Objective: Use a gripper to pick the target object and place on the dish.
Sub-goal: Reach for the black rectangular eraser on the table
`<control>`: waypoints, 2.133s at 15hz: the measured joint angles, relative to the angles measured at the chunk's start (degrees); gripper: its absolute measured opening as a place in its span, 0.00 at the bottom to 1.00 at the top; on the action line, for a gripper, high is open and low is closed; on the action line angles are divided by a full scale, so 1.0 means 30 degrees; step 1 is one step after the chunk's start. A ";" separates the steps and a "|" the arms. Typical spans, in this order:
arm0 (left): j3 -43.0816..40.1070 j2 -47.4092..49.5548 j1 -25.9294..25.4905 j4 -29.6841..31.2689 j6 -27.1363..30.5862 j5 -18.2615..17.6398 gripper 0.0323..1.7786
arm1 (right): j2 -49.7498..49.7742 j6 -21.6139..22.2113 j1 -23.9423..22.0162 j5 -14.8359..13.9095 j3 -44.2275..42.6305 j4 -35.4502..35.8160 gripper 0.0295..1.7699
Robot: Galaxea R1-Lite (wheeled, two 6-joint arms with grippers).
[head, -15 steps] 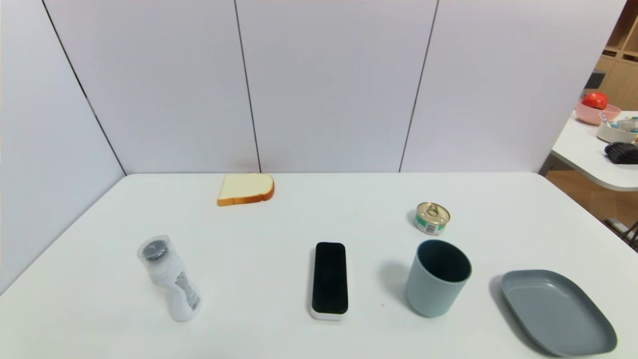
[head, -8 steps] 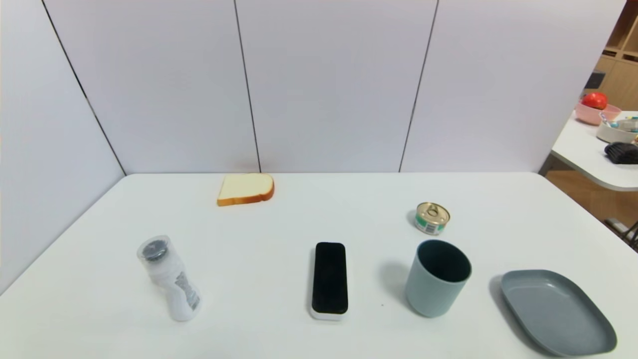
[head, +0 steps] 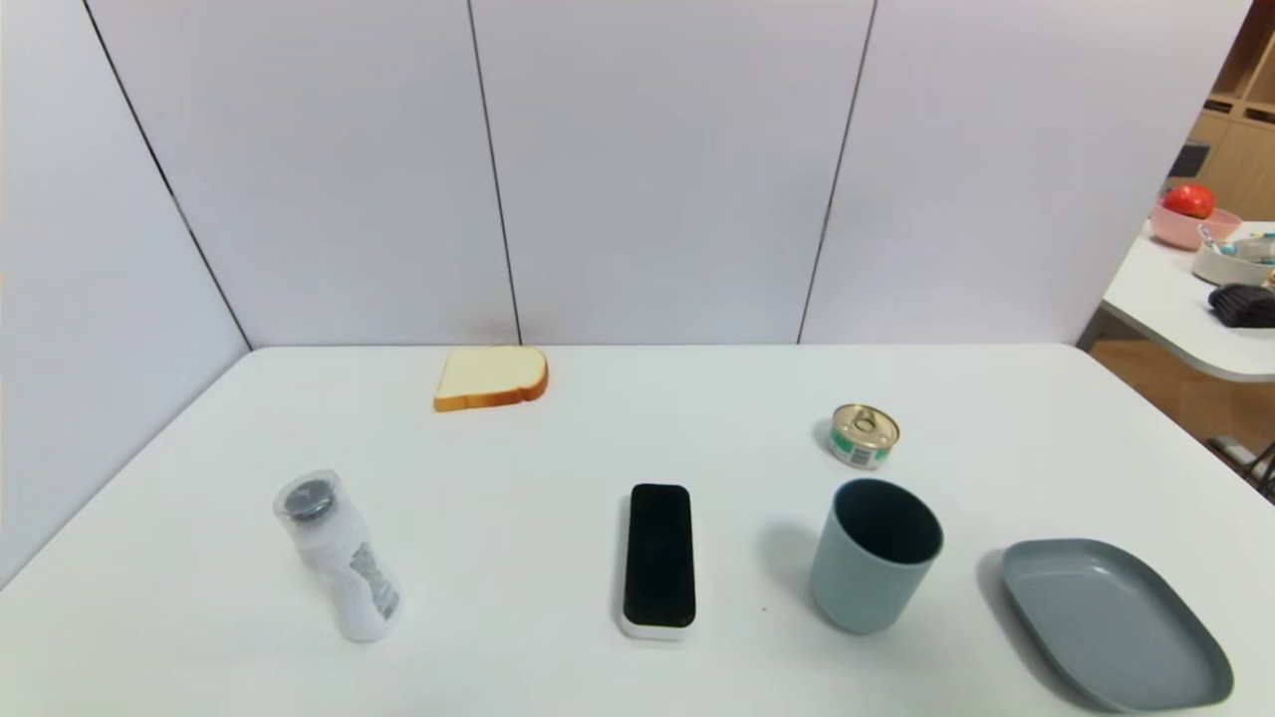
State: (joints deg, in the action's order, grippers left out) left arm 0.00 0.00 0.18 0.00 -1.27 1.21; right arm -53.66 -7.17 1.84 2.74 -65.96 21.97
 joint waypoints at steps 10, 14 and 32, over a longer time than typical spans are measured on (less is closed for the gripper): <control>0.0000 0.0000 0.0000 0.0000 -0.0008 -0.0008 0.95 | -0.8452 0.0845 0.5254 -0.1995 -1.3934 -0.9058 0.97; 0.0000 0.0000 0.0000 0.0000 -0.0008 -0.0016 0.95 | -1.0199 0.1020 0.9427 -0.4112 -1.5194 -1.1402 0.97; 0.0000 0.0000 0.0000 0.0000 -0.0008 -0.0008 0.95 | -1.5242 0.8582 1.5673 -0.4543 -1.5303 -2.1321 0.97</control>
State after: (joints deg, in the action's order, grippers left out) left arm 0.00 0.00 0.18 0.00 -1.29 1.18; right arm -99.39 18.58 48.86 -10.89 -111.87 -42.00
